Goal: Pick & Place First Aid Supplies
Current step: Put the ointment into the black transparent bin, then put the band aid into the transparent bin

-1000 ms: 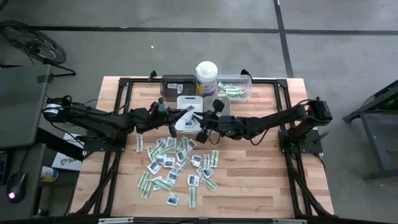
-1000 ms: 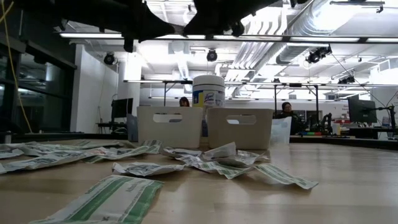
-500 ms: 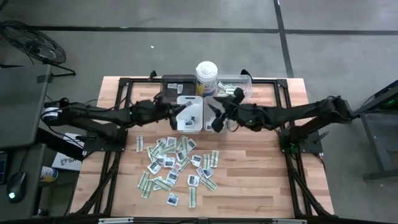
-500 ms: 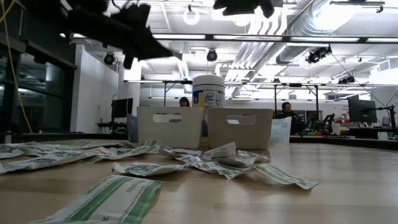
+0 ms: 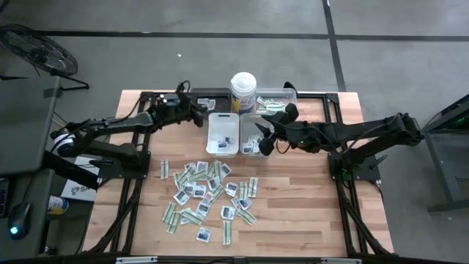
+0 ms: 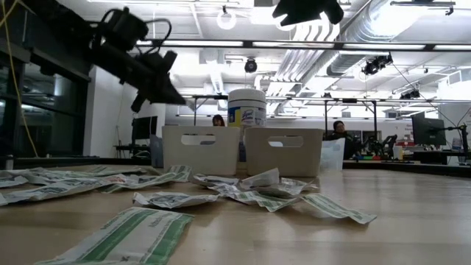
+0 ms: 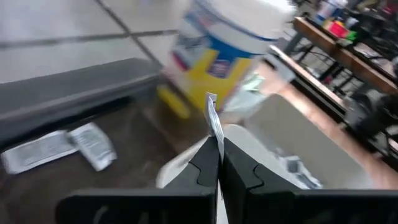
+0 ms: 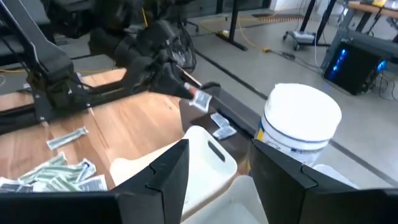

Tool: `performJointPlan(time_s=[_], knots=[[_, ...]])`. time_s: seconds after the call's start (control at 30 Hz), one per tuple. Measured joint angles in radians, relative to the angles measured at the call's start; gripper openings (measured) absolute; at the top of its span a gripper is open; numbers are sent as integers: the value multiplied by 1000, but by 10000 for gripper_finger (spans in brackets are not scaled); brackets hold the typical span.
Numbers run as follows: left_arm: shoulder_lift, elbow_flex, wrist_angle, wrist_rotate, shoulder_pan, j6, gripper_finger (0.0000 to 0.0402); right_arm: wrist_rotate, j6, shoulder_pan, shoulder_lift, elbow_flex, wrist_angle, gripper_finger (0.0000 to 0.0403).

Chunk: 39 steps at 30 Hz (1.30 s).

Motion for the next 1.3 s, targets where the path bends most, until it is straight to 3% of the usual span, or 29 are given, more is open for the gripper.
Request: performJointPlan(time_s=[0.17, 0.37, 0.63, 0.8, 1.03, 1.3], knots=[[89, 21, -18, 146, 132, -19, 0, 6, 20, 0, 0, 0, -13, 161], [249, 145, -31, 304, 207, 39, 0, 15, 34, 0, 0, 0, -13, 161], [407, 369, -295, 336, 266, 164, 0, 4, 64, 0, 0, 0, -14, 161], [456, 467, -422, 276, 262, 238, 0, 3, 65, 0, 0, 0, -14, 161], [462, 489, -440, 246, 263, 247, 22, 8, 108, 0, 0, 0, -20, 161], [460, 489, -481, 268, 263, 313, 93, 18, 113, 0, 0, 0, -30, 161]])
